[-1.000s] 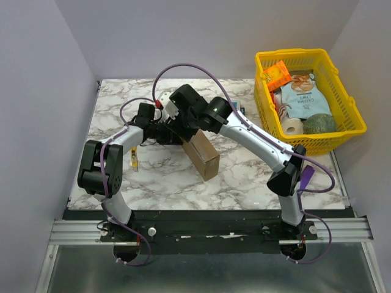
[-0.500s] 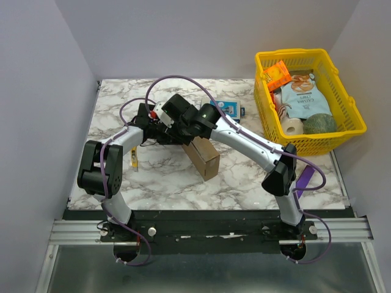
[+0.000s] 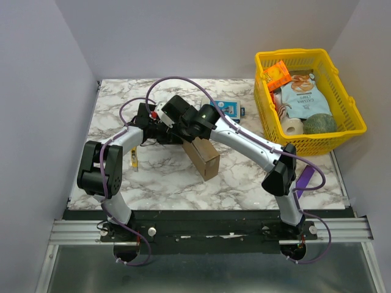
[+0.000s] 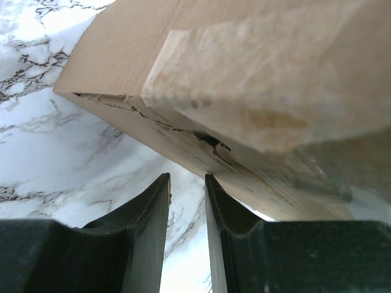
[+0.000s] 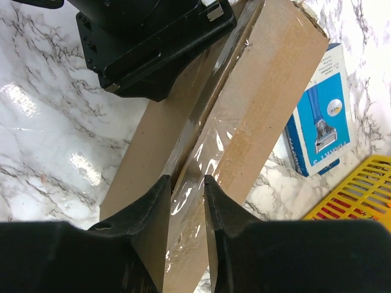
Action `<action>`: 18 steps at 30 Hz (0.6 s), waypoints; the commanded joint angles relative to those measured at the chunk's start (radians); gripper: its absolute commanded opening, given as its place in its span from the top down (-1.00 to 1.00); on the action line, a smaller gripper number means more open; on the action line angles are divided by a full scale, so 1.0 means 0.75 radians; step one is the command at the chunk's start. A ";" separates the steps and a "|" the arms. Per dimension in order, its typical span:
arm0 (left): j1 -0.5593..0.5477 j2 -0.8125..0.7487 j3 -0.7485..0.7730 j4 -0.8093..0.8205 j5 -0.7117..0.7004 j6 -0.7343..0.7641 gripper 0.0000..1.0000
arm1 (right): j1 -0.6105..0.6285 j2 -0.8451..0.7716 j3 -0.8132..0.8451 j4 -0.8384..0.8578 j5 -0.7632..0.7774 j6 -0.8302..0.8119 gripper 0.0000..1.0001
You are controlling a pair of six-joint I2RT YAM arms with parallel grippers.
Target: Unpack the express box
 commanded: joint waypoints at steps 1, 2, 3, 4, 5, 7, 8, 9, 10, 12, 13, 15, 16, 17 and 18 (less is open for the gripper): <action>-0.011 -0.034 -0.004 0.040 -0.002 -0.011 0.24 | 0.011 0.023 -0.009 -0.009 0.034 -0.014 0.31; -0.011 -0.032 -0.004 0.038 -0.004 -0.011 0.24 | 0.011 0.025 -0.009 -0.011 0.036 -0.018 0.31; -0.011 -0.032 -0.004 0.040 -0.004 -0.011 0.24 | 0.011 0.023 -0.009 -0.011 0.036 -0.037 0.31; -0.011 -0.034 -0.006 0.040 -0.004 -0.011 0.24 | 0.011 0.023 -0.005 -0.013 0.040 -0.043 0.31; -0.011 -0.032 -0.006 0.040 -0.004 -0.013 0.24 | 0.013 0.023 -0.003 -0.015 0.042 -0.051 0.33; -0.011 -0.030 -0.008 0.040 -0.002 -0.013 0.24 | 0.017 0.027 0.009 -0.025 0.048 -0.082 0.51; -0.011 -0.030 -0.008 0.040 -0.002 -0.013 0.24 | 0.019 0.027 0.011 -0.025 0.052 -0.090 0.55; -0.011 -0.030 -0.010 0.042 -0.002 -0.013 0.24 | 0.021 0.025 0.014 -0.025 0.069 -0.104 0.59; -0.011 -0.028 -0.008 0.040 0.000 -0.013 0.24 | 0.019 0.025 0.018 -0.023 0.079 -0.113 0.75; -0.011 -0.028 -0.008 0.042 -0.002 -0.013 0.24 | 0.021 0.025 0.032 -0.017 0.093 -0.135 0.91; -0.011 -0.026 -0.008 0.042 0.000 -0.017 0.24 | 0.021 0.023 0.042 -0.015 0.093 -0.137 0.99; -0.011 -0.018 -0.010 0.046 0.002 -0.021 0.24 | 0.023 0.025 0.065 -0.007 0.095 -0.157 0.99; -0.011 -0.018 -0.010 0.048 0.000 -0.024 0.24 | 0.023 0.025 0.073 -0.003 0.102 -0.170 0.99; -0.011 -0.016 -0.010 0.048 0.000 -0.026 0.24 | 0.021 0.025 0.081 0.002 0.114 -0.178 0.99; -0.011 -0.012 -0.008 0.048 0.002 -0.024 0.24 | 0.023 0.025 0.095 0.018 0.144 -0.196 0.99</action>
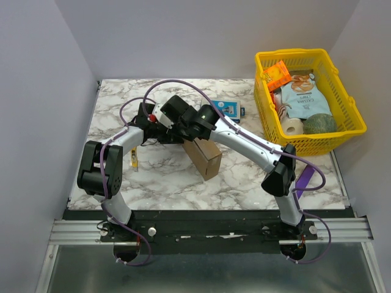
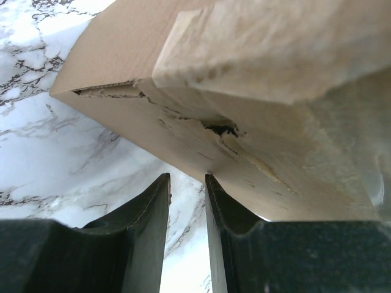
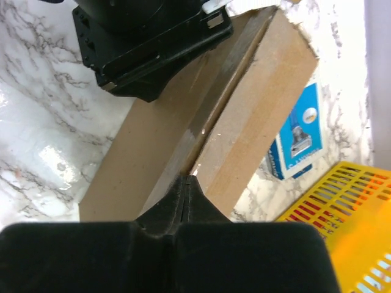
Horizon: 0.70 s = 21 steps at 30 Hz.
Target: Unpack the express box
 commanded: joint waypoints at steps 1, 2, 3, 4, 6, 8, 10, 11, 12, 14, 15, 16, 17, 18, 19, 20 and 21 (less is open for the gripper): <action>-0.005 -0.010 -0.008 0.027 -0.002 -0.009 0.24 | 0.007 0.028 0.088 0.030 0.122 -0.078 0.99; -0.005 -0.012 -0.008 0.025 0.000 -0.007 0.24 | 0.007 0.026 0.094 0.036 0.140 -0.087 0.99; -0.005 -0.010 -0.008 0.025 -0.004 -0.007 0.24 | 0.007 0.026 0.098 0.046 0.167 -0.105 0.99; -0.005 -0.010 -0.012 0.025 -0.002 -0.005 0.24 | 0.005 0.028 0.096 0.050 0.179 -0.111 0.99; -0.005 -0.010 -0.014 0.025 -0.006 -0.003 0.24 | 0.003 0.026 0.096 0.058 0.204 -0.123 1.00; -0.003 -0.014 -0.014 0.027 -0.008 -0.001 0.24 | -0.001 0.024 0.099 0.062 0.206 -0.113 1.00; -0.001 -0.026 -0.025 0.035 -0.006 -0.003 0.24 | -0.003 0.022 0.088 0.089 0.231 -0.073 0.82; 0.001 -0.036 -0.029 0.045 -0.002 -0.003 0.24 | -0.001 0.022 0.080 0.099 0.251 -0.046 0.42; 0.003 -0.056 -0.041 0.065 0.008 -0.001 0.24 | -0.001 0.022 0.078 0.107 0.263 -0.013 0.10; 0.007 -0.079 -0.047 0.067 0.030 0.021 0.22 | -0.001 0.017 0.082 0.116 0.274 0.003 -0.40; 0.009 -0.105 -0.057 0.063 0.033 0.031 0.21 | -0.017 0.015 0.088 0.118 0.266 0.013 -0.47; 0.011 -0.120 -0.065 0.057 0.037 0.046 0.20 | -0.028 0.009 0.092 0.126 0.267 0.016 -0.51; 0.015 -0.134 -0.072 0.051 0.037 0.054 0.16 | -0.050 -0.001 0.102 0.132 0.269 0.024 -0.52; 0.017 -0.171 -0.084 0.029 0.039 0.064 0.15 | -0.103 -0.011 0.141 0.126 0.209 0.052 -0.52; 0.017 -0.193 -0.094 0.025 0.043 0.074 0.14 | -0.134 -0.021 0.160 0.114 0.145 0.073 -0.52; 0.017 -0.218 -0.108 0.025 0.055 0.097 0.14 | -0.167 -0.028 0.180 0.097 0.082 0.097 -0.52; 0.017 -0.261 -0.137 0.031 0.055 0.103 0.14 | -0.220 -0.046 0.205 0.063 -0.032 0.148 -0.55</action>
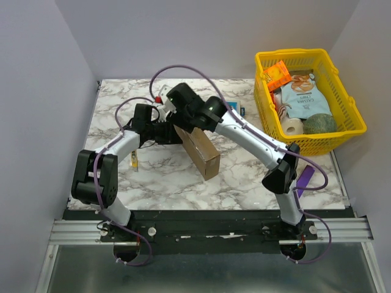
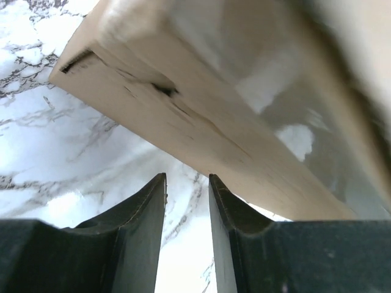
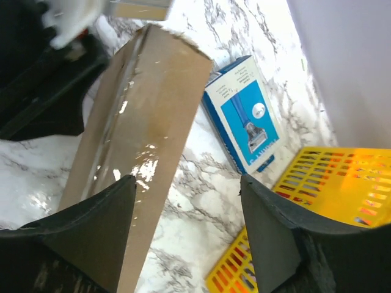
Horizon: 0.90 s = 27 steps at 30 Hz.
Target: Unpack the express box
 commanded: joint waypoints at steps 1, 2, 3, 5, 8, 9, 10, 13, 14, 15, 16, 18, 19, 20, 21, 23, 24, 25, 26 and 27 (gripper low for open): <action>0.008 -0.164 -0.071 0.009 0.049 0.074 0.13 | -0.176 -0.059 0.117 -0.034 -0.274 0.157 -0.61; 0.008 -0.174 -0.079 0.007 0.035 0.078 0.12 | -0.191 -0.075 0.097 -0.042 -0.320 0.174 -0.64; 0.008 -0.182 -0.089 -0.001 0.025 0.078 0.12 | -0.195 -0.095 0.068 -0.056 -0.385 0.182 -0.68; 0.010 -0.172 -0.089 -0.007 -0.004 0.068 0.13 | -0.193 -0.102 0.007 -0.101 -0.483 0.196 -0.99; 0.022 -0.130 -0.065 0.001 -0.029 0.044 0.09 | -0.174 -0.098 -0.055 -0.148 -0.568 0.266 -0.99; 0.026 -0.097 -0.043 0.005 -0.037 0.031 0.07 | -0.166 -0.096 -0.057 -0.160 -0.596 0.286 -0.99; 0.030 -0.074 -0.022 -0.005 -0.039 0.023 0.07 | -0.166 -0.092 -0.055 -0.167 -0.612 0.298 -0.99; 0.035 -0.009 0.043 -0.050 -0.019 0.009 0.07 | -0.156 -0.081 -0.057 -0.187 -0.670 0.325 -1.00; 0.035 0.003 0.048 -0.046 -0.012 -0.001 0.07 | -0.152 -0.071 -0.075 -0.191 -0.680 0.327 -0.99; 0.035 0.018 0.050 -0.030 -0.002 -0.014 0.07 | -0.144 -0.069 -0.084 -0.201 -0.698 0.331 -0.99; 0.035 0.028 0.052 -0.024 0.006 -0.022 0.07 | -0.140 -0.063 -0.094 -0.210 -0.701 0.333 -0.99; 0.035 0.053 0.048 -0.005 0.026 -0.055 0.07 | -0.127 -0.051 -0.118 -0.216 -0.670 0.358 -1.00; 0.035 0.059 0.044 0.003 0.035 -0.061 0.08 | -0.119 -0.047 -0.118 -0.220 -0.668 0.362 -0.99; 0.035 0.063 0.042 0.013 0.043 -0.081 0.09 | -0.113 -0.042 -0.118 -0.220 -0.662 0.366 -0.99; 0.035 0.063 0.033 0.034 0.047 -0.085 0.09 | -0.109 -0.034 -0.120 -0.220 -0.627 0.364 -1.00; 0.037 0.061 0.027 0.044 0.049 -0.091 0.09 | -0.095 -0.028 -0.127 -0.212 -0.545 0.350 -0.99; 0.035 0.059 0.023 0.052 0.049 -0.089 0.09 | -0.089 -0.026 -0.129 -0.202 -0.486 0.333 -0.99; 0.035 0.057 0.021 0.048 0.047 -0.087 0.09 | -0.082 -0.018 -0.123 -0.195 -0.464 0.329 -1.00; 0.037 0.057 0.017 0.052 0.047 -0.087 0.09 | -0.080 -0.016 -0.122 -0.189 -0.449 0.325 -0.99; 0.037 0.059 0.009 0.054 0.049 -0.085 0.09 | -0.078 -0.012 -0.120 -0.189 -0.439 0.317 -0.99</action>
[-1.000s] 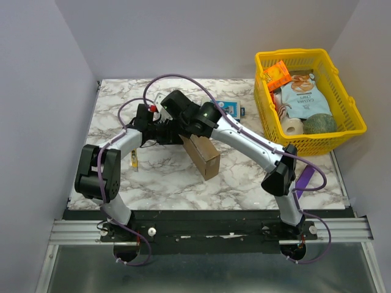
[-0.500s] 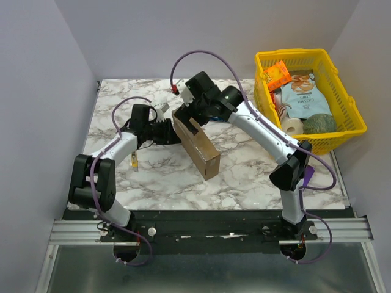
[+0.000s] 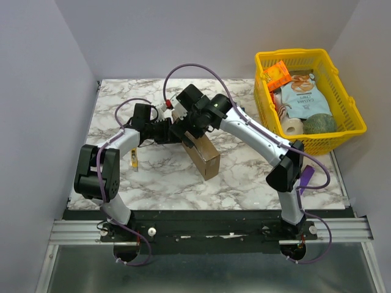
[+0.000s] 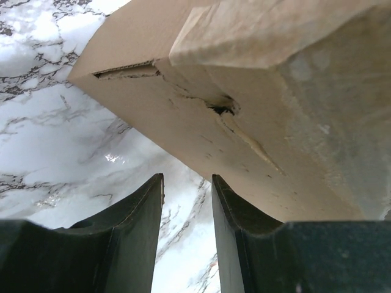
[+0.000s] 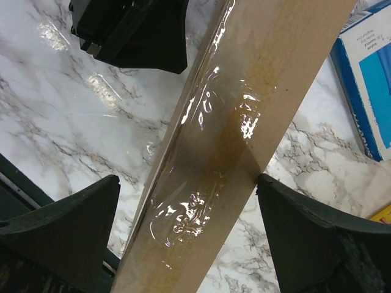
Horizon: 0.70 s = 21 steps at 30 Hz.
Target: Unpack the express box
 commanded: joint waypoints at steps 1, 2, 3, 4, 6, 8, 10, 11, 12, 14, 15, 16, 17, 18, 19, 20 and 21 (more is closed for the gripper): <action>0.003 0.007 -0.015 0.049 0.046 -0.021 0.09 | 0.027 0.043 0.000 -0.013 0.114 -0.011 -0.99; 0.003 0.007 -0.019 0.053 0.050 -0.023 0.09 | 0.029 0.047 0.000 -0.015 0.112 -0.011 -0.99; 0.003 0.009 -0.025 0.063 0.054 -0.027 0.09 | 0.029 0.049 -0.002 -0.019 0.108 -0.009 -1.00; 0.003 0.011 -0.027 0.067 0.058 -0.033 0.10 | 0.029 0.053 -0.004 -0.021 0.092 -0.011 -0.99; 0.003 0.017 -0.027 0.071 0.062 -0.033 0.10 | 0.027 0.060 -0.004 -0.031 0.073 -0.015 -0.91; 0.005 0.021 -0.019 0.071 0.066 -0.035 0.10 | 0.027 0.064 0.012 -0.029 0.065 -0.015 -0.80; 0.003 0.029 -0.011 0.069 0.070 -0.031 0.10 | 0.025 0.070 0.023 -0.031 0.059 -0.015 -0.79; 0.005 0.033 -0.009 0.067 0.070 -0.033 0.10 | 0.025 0.072 0.023 -0.031 0.065 -0.013 -0.80; 0.005 0.038 -0.007 0.067 0.070 -0.033 0.11 | 0.025 0.072 0.025 -0.025 0.073 -0.009 -0.83; 0.005 0.040 -0.005 0.067 0.070 -0.033 0.11 | 0.025 0.074 0.021 -0.023 0.110 -0.005 -0.93; 0.005 0.044 -0.005 0.069 0.068 -0.033 0.11 | 0.025 0.070 0.017 -0.021 0.118 -0.005 -0.95; 0.005 0.044 -0.007 0.069 0.070 -0.033 0.11 | 0.025 0.068 0.010 -0.021 0.134 -0.005 -0.97; 0.003 0.044 -0.009 0.071 0.073 -0.033 0.11 | 0.021 0.068 0.006 -0.019 0.139 -0.005 -1.00; 0.003 0.044 -0.009 0.073 0.070 -0.035 0.11 | 0.021 0.070 0.002 -0.019 0.147 0.006 -1.00; 0.005 0.044 -0.013 0.073 0.070 -0.035 0.11 | 0.023 0.068 -0.002 -0.017 0.151 0.008 -0.99; 0.003 0.044 -0.013 0.075 0.075 -0.035 0.11 | 0.021 0.066 -0.002 -0.019 0.153 0.012 -1.00; 0.003 0.042 -0.013 0.075 0.073 -0.033 0.11 | 0.023 0.066 -0.002 -0.017 0.157 0.012 -0.99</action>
